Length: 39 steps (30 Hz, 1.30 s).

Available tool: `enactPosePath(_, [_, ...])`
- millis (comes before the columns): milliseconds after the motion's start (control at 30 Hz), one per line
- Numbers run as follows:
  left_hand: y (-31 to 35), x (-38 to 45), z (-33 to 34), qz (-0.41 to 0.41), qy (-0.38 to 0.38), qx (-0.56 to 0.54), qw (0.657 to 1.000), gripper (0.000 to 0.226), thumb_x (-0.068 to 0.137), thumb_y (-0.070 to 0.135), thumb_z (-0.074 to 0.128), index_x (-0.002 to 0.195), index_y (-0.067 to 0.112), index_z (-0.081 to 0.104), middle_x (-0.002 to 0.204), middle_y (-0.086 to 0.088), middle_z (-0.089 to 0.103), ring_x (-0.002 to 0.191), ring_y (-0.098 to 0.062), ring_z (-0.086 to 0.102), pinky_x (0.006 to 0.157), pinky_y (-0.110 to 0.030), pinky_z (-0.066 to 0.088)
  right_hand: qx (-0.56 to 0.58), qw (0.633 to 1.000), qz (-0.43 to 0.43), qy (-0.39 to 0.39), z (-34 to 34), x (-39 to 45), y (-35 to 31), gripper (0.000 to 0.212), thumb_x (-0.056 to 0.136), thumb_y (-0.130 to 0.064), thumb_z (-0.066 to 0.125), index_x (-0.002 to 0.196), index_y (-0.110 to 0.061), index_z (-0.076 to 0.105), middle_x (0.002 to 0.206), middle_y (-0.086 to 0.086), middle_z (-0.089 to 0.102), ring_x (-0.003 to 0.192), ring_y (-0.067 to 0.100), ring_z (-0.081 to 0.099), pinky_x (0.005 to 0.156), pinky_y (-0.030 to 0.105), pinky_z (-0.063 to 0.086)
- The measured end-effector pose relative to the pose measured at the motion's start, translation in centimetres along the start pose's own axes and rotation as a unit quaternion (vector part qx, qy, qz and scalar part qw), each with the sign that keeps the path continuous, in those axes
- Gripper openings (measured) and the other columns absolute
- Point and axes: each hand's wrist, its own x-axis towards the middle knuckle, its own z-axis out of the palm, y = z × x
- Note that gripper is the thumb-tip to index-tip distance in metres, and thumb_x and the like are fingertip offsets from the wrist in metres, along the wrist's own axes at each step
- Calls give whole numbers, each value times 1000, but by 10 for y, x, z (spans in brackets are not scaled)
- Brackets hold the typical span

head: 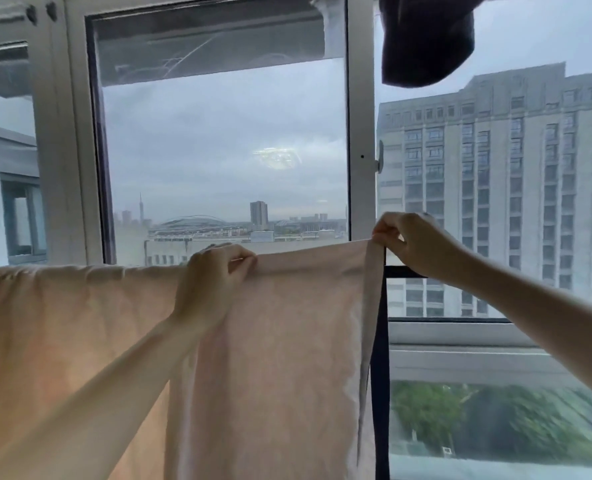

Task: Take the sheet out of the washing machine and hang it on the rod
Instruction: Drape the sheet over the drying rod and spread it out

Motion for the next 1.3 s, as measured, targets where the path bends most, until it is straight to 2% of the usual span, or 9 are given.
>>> enactPosePath(67, [17,1,11,5,-12,-6,1000,9,87,22,64,86,23,73,86,9,72,85,-7,65,79,-28,50,2,1000,11,2,-6,-10,14,11,91,-17,61,97,-10,67,88,3,71,76,13,63,69,15,46])
enactPosePath(133, [34,1,22,20,-14,-14,1000,9,87,21,65,86,20,74,85,7,73,84,-8,66,77,-25,48,9,1000,29,2,-12,-19,27,10,90,-14,61,96,-8,67,86,5,71,75,17,65,74,25,54])
enactPosePath(267, [60,2,46,47,-29,-27,998,10,85,27,64,82,24,73,81,9,72,82,-9,67,79,-35,53,34,997,65,-15,-15,-34,39,11,89,-12,63,95,-6,69,85,6,70,78,22,66,81,34,55])
enactPosePath(400, [76,-3,62,51,-31,-11,998,9,87,26,63,84,23,71,82,8,72,82,-12,66,75,-36,52,145,978,150,-9,-14,-40,37,11,89,-13,62,93,-5,70,86,12,70,80,27,67,80,39,56])
enactPosePath(567, [63,-12,59,55,-3,0,999,8,89,23,62,82,22,65,80,10,66,82,-13,63,71,-38,51,287,931,224,-38,-14,-49,30,15,93,-11,55,81,-15,64,83,8,67,77,18,66,68,26,59])
enactPosePath(767, [50,-22,58,89,39,-41,994,5,87,15,66,83,13,67,83,4,66,85,-16,63,74,-42,51,256,946,199,-14,-7,-65,19,18,91,-23,60,98,-7,64,87,9,66,83,26,66,71,39,60])
enactPosePath(900, [49,-30,70,86,81,-58,991,5,87,19,67,84,15,68,91,6,68,91,-17,63,84,-47,47,250,941,225,30,1,-72,13,19,90,-29,61,103,-15,57,92,3,64,86,23,66,71,40,60])
enactPosePath(1067, [70,-47,82,107,84,-34,990,27,84,34,66,102,14,65,107,0,67,108,-25,59,97,-45,41,340,893,291,53,12,-83,12,41,86,-29,67,120,-19,47,108,6,62,97,21,64,84,41,56])
enactPosePath(1300, [119,-81,114,117,36,14,992,39,78,47,68,105,19,70,131,-1,56,131,-23,42,108,-50,28,514,802,305,1,19,-112,18,26,95,-20,53,118,-6,56,99,11,70,84,19,67,80,38,56])
